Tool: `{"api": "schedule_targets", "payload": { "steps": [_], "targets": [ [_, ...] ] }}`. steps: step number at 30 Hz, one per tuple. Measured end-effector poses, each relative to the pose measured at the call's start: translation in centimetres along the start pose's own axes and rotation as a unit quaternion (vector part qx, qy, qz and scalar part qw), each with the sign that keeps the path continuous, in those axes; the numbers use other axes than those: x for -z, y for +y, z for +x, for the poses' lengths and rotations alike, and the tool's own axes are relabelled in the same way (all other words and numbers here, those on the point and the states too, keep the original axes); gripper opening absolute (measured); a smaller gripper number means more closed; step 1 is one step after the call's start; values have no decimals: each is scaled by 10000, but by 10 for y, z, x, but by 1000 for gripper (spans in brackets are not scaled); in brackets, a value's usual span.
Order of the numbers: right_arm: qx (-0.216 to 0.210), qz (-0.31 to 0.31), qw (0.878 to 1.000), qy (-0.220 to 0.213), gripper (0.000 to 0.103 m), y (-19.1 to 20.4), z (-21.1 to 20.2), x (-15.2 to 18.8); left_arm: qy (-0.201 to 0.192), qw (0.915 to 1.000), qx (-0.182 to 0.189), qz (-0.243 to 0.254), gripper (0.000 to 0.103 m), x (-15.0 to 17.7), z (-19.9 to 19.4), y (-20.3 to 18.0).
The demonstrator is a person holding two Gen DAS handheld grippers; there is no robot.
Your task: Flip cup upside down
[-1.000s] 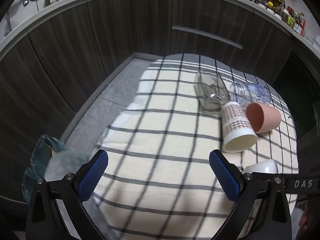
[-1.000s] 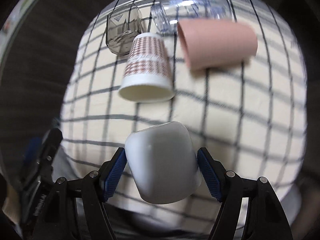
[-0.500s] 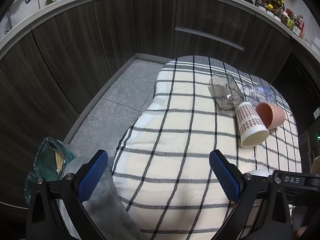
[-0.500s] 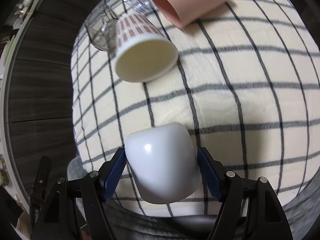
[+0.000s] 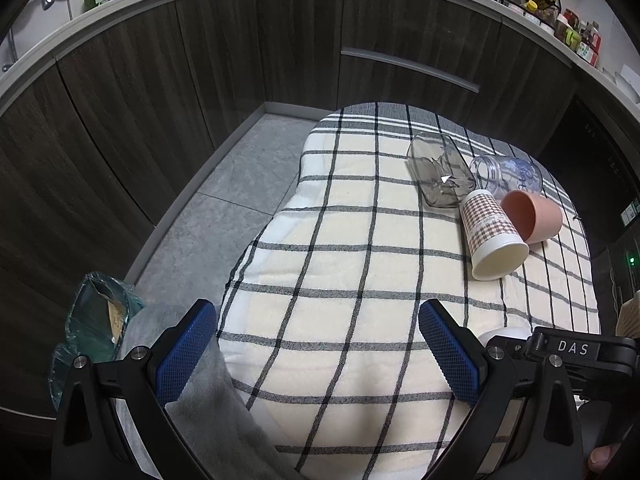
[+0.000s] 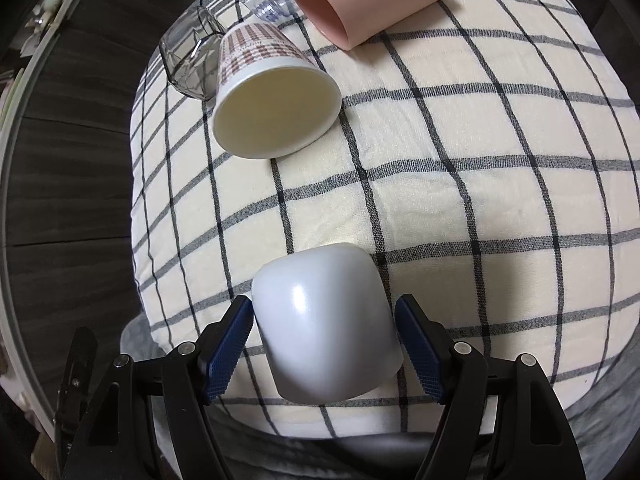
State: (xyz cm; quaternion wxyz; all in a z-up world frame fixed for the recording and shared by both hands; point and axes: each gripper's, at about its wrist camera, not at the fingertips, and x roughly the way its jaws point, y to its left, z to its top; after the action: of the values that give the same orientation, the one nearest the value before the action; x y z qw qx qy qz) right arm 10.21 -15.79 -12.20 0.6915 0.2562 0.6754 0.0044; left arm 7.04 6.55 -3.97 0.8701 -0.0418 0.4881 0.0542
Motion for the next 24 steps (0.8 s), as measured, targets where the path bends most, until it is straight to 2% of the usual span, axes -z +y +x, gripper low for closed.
{"api": "schedule_targets", "payload": {
  "steps": [8,14,20,24],
  "targets": [
    [-151,-105,9996,-222,76,2,-22,5,-83,10000,18,-8,103,0,-14,-7],
    [-147,-180,9972,-709,76,-14,-59,17,-165,9996,176,158,103,6,-28,-33],
    [316,-381,9860,-1593,76,-41,-102,35,-98,9979,458,445,103,17,-32,-70],
    [693,-448,9734,-2136,76,-59,-123,43,181,9957,659,620,103,22,-23,-98]
  ]
}}
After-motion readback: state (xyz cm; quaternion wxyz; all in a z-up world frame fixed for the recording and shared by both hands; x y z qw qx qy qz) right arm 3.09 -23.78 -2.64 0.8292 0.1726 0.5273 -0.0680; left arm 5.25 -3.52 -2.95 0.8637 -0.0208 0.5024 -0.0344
